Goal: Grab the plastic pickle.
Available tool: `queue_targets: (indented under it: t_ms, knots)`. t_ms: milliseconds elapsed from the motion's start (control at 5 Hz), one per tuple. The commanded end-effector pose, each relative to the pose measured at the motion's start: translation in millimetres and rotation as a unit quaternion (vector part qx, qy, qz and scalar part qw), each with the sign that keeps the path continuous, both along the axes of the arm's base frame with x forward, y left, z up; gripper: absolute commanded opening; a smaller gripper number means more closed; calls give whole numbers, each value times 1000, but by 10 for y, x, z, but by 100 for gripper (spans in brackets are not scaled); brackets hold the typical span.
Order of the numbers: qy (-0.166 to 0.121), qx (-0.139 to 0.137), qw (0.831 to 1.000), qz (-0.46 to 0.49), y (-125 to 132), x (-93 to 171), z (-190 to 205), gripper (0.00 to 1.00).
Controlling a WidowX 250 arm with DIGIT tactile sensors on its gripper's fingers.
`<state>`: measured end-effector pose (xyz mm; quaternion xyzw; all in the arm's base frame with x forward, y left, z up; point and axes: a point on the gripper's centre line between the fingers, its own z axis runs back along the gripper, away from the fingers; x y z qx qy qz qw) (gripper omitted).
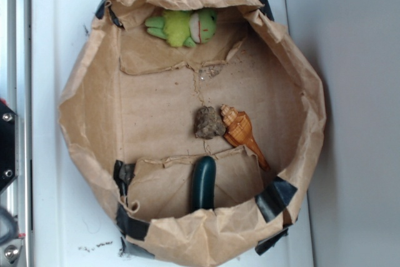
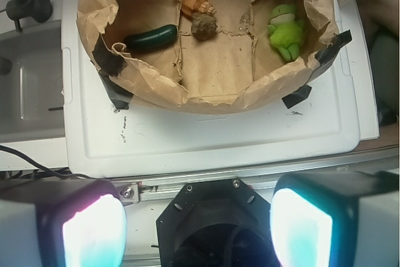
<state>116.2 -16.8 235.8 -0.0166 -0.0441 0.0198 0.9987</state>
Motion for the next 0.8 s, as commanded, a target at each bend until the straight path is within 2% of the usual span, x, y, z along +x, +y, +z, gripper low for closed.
queue_targets:
  t_ms: [0,200,400,600]
  knots:
    - [0,0,1000,0,0,0,0,100]
    - [-31,-11,992,124,-45,500,109,100]
    - [21,-13,969,248,-93,991,22,100]
    - [62,-15,928,367,-4,1366,-45,100]
